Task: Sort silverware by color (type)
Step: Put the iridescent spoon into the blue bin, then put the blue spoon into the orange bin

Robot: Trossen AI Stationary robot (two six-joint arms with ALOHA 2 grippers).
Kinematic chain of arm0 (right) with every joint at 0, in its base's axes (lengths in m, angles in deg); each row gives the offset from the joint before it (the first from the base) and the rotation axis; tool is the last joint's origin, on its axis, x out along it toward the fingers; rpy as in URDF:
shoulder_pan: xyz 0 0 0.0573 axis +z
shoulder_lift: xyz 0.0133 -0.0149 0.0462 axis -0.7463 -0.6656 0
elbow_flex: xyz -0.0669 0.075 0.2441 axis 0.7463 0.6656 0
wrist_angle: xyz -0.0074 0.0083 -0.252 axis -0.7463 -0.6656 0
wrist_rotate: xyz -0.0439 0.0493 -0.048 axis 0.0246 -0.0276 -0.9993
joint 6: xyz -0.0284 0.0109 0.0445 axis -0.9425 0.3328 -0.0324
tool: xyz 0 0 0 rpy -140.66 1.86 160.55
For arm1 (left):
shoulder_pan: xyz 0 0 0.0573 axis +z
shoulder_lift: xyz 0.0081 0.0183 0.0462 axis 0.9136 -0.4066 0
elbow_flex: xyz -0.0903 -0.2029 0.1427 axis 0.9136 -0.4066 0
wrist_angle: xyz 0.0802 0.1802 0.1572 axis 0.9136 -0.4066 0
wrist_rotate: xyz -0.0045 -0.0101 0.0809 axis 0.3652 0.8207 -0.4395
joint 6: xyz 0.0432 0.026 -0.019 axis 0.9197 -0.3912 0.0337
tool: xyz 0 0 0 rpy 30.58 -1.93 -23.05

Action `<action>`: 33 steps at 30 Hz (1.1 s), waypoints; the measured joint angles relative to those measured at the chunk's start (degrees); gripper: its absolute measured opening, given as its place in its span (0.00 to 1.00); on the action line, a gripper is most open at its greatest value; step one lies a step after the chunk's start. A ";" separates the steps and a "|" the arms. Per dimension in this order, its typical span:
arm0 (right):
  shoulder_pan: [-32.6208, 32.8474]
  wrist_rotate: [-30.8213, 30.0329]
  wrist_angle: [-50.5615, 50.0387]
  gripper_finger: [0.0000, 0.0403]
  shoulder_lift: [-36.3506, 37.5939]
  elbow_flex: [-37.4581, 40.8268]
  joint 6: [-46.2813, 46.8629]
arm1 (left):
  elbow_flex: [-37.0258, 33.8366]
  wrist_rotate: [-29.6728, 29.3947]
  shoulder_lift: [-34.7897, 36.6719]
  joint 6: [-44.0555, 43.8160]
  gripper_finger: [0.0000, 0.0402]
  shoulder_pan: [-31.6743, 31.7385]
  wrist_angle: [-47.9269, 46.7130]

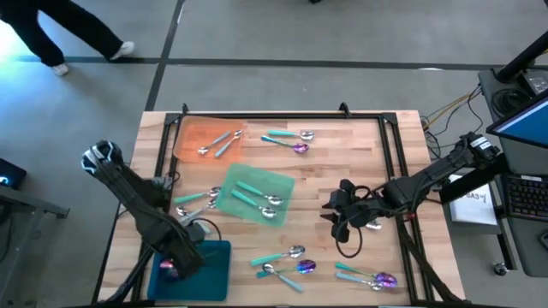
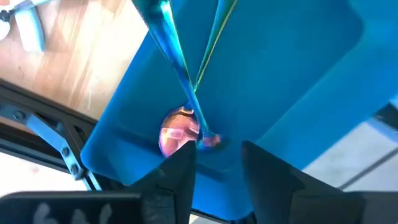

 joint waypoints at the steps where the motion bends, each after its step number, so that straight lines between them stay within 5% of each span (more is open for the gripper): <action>1: 0.00 0.61 -0.09 0.33 0.00 0.00 0.03 | 0.00 0.02 -0.71 0.82 0.29 0.00 -0.02; 9: 0.00 7.06 -5.39 0.32 0.00 0.00 9.48 | -0.04 -1.28 -3.54 4.49 0.30 1.01 4.68; 19: 2.60 19.57 -21.54 0.32 -1.36 0.02 29.25 | 1.74 -20.72 -3.41 20.93 0.29 2.21 20.81; 25: 7.88 23.94 -18.41 0.32 -5.80 0.02 31.23 | 6.06 -32.12 -3.47 31.94 0.29 2.29 23.34; 33: 13.56 30.45 -14.31 0.32 -13.64 -0.53 29.19 | 8.46 -36.45 -3.47 34.06 0.29 2.32 22.25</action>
